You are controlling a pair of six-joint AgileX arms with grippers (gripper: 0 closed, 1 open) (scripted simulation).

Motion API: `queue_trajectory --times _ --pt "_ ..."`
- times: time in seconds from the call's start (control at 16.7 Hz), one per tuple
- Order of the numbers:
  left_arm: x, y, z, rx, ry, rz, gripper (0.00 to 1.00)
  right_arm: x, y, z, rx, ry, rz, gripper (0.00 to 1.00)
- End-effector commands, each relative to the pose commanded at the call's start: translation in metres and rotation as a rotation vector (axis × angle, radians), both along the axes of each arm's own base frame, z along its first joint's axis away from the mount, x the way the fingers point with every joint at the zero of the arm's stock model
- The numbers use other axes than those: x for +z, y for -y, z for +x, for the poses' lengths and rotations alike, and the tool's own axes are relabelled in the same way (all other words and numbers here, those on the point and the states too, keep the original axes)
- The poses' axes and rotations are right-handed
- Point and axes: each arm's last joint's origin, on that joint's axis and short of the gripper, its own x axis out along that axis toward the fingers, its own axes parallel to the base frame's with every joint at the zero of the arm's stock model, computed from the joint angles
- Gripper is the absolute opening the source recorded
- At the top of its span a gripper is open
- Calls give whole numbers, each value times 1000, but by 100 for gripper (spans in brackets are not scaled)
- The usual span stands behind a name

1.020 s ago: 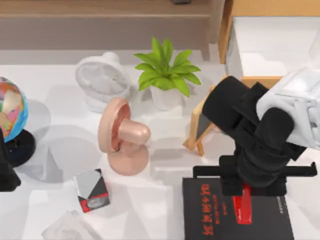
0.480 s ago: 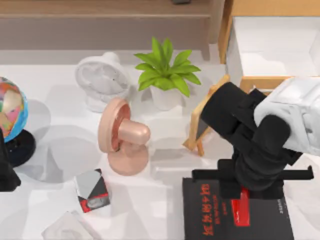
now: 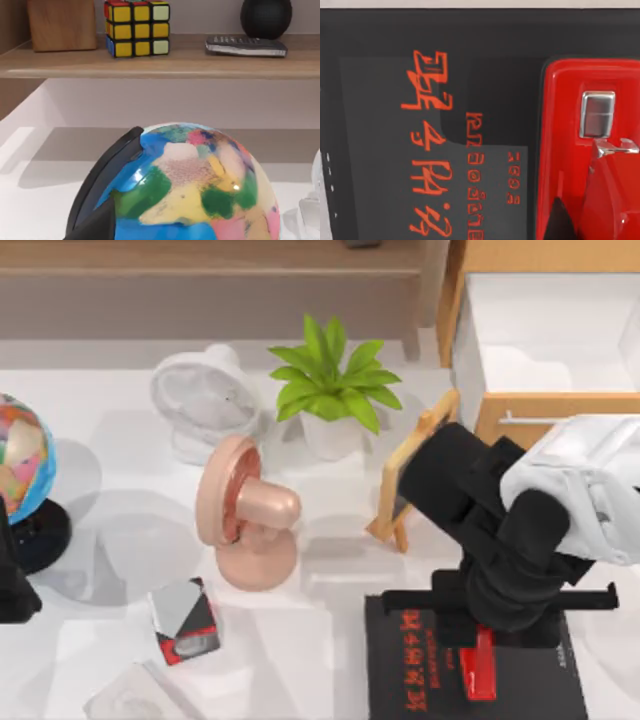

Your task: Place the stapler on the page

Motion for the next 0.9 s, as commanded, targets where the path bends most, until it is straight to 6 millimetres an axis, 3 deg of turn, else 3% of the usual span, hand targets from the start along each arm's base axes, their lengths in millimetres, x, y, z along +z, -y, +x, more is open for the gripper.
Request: queue_trajectory --times 0.72,0.9 --pt "0 0 0 0 0 0 100 0 0 0 0 0 0 98" --pt "0 0 0 0 0 0 100 0 0 0 0 0 0 100"
